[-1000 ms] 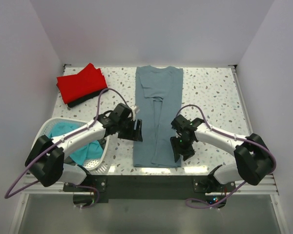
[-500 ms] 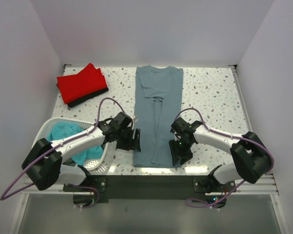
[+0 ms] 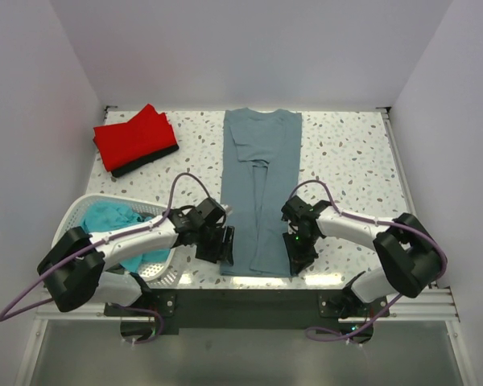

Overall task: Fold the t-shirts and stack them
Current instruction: Fold the tshirt

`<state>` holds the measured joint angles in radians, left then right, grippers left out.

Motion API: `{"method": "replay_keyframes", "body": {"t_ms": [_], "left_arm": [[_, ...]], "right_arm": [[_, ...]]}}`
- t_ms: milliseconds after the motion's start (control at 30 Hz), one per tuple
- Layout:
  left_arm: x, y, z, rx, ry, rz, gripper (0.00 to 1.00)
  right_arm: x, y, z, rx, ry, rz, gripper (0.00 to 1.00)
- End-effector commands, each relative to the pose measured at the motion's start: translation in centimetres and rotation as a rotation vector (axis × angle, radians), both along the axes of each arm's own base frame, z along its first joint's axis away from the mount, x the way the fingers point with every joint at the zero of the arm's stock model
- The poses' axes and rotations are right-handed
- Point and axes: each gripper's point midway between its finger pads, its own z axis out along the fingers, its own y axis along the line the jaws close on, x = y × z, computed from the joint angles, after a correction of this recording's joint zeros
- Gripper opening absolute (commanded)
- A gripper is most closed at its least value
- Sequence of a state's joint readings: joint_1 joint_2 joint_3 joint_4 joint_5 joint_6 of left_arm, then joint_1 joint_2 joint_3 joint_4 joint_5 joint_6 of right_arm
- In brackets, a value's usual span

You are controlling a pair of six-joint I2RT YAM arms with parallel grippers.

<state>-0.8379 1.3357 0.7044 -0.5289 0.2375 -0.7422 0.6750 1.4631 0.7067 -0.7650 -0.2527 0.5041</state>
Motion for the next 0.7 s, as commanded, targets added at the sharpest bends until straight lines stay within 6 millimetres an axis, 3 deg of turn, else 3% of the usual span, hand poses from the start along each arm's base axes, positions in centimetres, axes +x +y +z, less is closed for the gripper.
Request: {"method": "replay_keyframes", "body": {"t_ms": [0,100,400,667], "left_arm": [[-0.9,-0.3,-0.4,0.0,0.029,0.02,0.62],[-1.3,-0.3,-0.8,0.003,0.038,0.02,0.6],[-2.2,-0.6,-1.6,0.02,0.068,0.006,0.47],[-2.4,-0.6,-2.3,0.042,0.078,-0.011,0.25]], "right_arm": [[-0.2,-0.3,-0.7,-0.014,0.01,0.002,0.18],[-0.4,-0.3,-0.8,-0.012,0.011,0.007,0.12],[-0.4,-0.3,-0.8,-0.011,0.011,0.008,0.11],[-0.3,-0.2,-0.7,-0.009,0.007,0.01,0.09]]}}
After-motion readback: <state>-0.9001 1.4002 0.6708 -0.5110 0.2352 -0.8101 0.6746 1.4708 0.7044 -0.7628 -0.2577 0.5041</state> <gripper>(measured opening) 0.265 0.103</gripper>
